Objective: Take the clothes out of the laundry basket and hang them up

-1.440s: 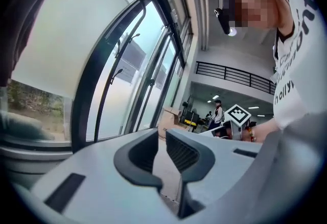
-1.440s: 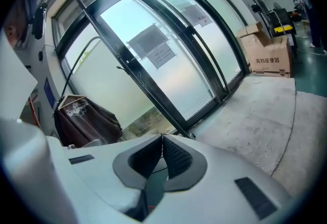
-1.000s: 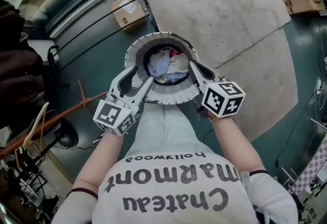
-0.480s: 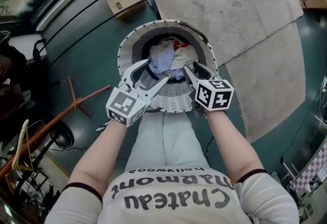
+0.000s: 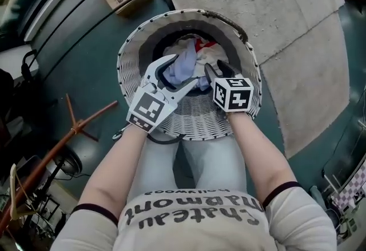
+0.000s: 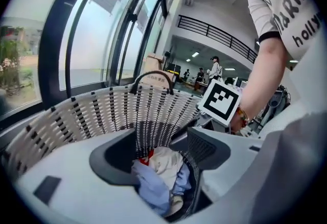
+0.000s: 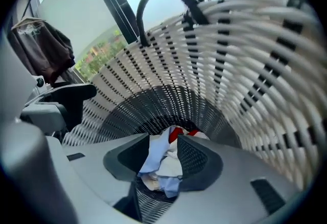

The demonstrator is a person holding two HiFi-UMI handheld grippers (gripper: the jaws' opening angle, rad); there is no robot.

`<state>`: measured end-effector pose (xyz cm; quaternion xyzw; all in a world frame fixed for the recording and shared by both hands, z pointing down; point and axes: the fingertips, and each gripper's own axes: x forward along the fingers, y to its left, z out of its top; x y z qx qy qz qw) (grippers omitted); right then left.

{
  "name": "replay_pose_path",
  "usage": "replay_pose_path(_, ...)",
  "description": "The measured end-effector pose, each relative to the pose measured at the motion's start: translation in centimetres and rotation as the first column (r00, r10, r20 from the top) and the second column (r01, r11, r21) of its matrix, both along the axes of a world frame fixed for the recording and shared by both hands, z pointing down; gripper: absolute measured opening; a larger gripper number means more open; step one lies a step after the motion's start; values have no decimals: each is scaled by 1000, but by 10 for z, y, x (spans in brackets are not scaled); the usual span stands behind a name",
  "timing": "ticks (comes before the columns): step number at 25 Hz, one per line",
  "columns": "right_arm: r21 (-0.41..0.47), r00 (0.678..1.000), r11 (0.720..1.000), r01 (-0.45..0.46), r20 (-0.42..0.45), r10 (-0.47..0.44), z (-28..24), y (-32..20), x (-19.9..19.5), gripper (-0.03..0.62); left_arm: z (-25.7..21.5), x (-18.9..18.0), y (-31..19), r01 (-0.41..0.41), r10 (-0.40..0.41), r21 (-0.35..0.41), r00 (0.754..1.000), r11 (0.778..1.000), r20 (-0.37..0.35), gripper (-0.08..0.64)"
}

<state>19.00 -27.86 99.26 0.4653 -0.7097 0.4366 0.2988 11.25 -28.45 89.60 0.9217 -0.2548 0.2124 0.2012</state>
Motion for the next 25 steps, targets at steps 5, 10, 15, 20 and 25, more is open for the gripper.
replay_pose_path(5,-4,997,998,55,-52,-55,47,-2,-11,186,39,-3,-3,-1,1,-19,1000,1000,15,308)
replay_pose_path(10,-38,990,997,70,-123,-74,90,-7,-8,189,62,-4,-5,-6,8,-38,998,999,58,308)
replay_pose_path(15,-158,974,985,63,-207,-96,136,5,9,230,60,-1,-11,16,-16,-22,1000,1000,4,308)
replay_pose_path(20,-277,963,959,59,-237,-128,161,31,19,247,63,-4,-12,22,-22,-14,1000,1000,16,311)
replay_pose_path(25,-215,953,974,70,-274,-129,135,21,14,51,56,-8,-18,52,-52,9,998,999,24,313)
